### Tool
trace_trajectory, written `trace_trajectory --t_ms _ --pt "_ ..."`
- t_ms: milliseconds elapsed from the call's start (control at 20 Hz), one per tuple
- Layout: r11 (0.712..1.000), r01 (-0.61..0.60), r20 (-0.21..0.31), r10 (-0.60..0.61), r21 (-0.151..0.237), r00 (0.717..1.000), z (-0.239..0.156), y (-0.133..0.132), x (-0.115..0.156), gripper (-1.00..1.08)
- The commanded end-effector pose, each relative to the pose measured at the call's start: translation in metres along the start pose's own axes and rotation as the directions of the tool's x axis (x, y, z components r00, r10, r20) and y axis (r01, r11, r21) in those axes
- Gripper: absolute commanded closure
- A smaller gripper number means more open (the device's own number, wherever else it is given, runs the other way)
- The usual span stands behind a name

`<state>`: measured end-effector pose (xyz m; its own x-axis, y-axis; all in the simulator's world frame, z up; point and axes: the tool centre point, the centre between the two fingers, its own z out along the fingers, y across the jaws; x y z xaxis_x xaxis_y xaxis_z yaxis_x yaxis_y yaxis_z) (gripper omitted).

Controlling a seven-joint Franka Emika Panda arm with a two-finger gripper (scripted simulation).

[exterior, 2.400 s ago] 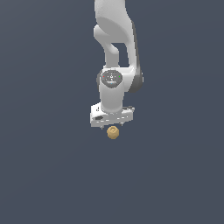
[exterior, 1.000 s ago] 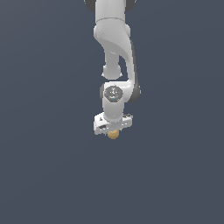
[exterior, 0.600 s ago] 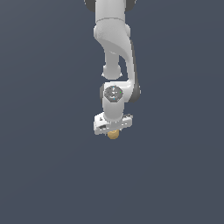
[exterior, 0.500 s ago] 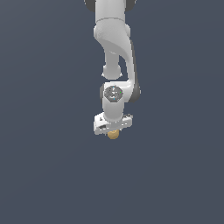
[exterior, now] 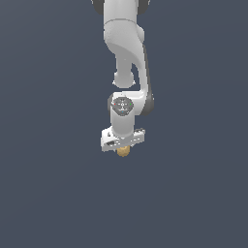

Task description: Pick up the object and move it to a goal position.

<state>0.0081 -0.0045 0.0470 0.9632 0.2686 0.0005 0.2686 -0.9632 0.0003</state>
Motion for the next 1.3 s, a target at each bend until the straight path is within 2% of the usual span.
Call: trace_trajectory --t_ms 0,750,1250 --pt "1.000 0.000 0.000 0.000 0.000 1.000 -0.004 0.008 0.007 1.08" --pt "1.000 0.000 0.000 0.000 0.000 1.000 -0.032 0.071 0.064 1.08" --pt "1.000 0.000 0.000 0.000 0.000 1.000 -0.042 0.093 0.086 1.08"
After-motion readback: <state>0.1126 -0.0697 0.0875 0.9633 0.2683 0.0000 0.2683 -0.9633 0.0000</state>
